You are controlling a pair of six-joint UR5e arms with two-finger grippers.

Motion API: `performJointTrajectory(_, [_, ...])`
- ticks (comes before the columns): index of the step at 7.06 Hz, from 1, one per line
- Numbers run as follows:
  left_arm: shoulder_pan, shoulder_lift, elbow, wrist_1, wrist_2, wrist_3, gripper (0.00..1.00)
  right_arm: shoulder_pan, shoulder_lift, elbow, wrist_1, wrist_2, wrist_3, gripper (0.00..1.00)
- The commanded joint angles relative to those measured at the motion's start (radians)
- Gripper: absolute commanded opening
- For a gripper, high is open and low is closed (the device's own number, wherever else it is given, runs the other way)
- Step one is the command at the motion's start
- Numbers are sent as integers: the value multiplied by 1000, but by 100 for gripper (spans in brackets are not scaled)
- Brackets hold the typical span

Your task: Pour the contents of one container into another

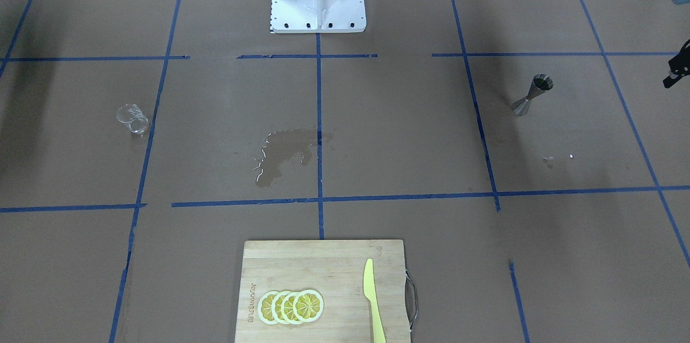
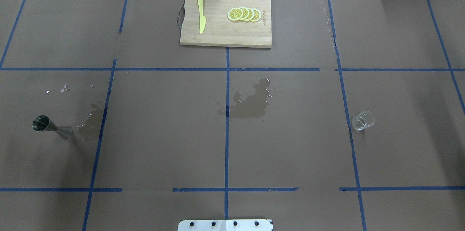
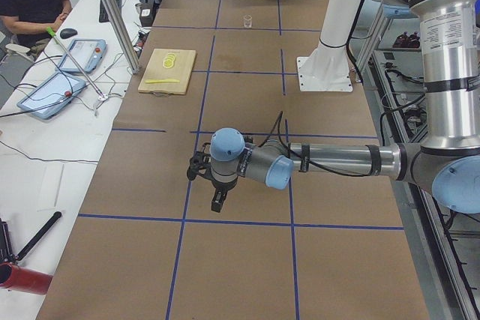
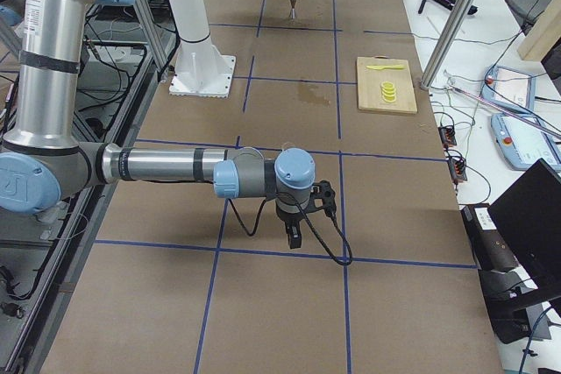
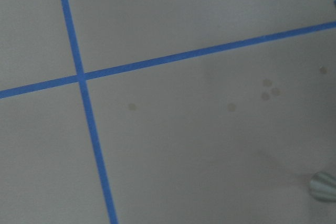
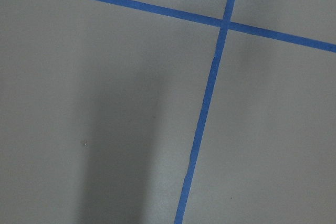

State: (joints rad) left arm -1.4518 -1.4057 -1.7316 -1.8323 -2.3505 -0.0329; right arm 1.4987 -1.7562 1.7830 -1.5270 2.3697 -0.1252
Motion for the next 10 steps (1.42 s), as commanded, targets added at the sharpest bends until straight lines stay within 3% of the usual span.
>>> performJointTrajectory(1, [-45, -83, 0, 230, 8, 48, 100, 2, 18, 9, -10, 0, -1, 100])
performJointTrajectory(2, [-71, -116, -6, 290, 8, 48, 100, 2, 18, 13, -13, 2, -1, 100])
performJointTrajectory(10, [-76, -110, -25, 286, 0, 38, 100, 22, 11, 36, -61, -4, 57, 100])
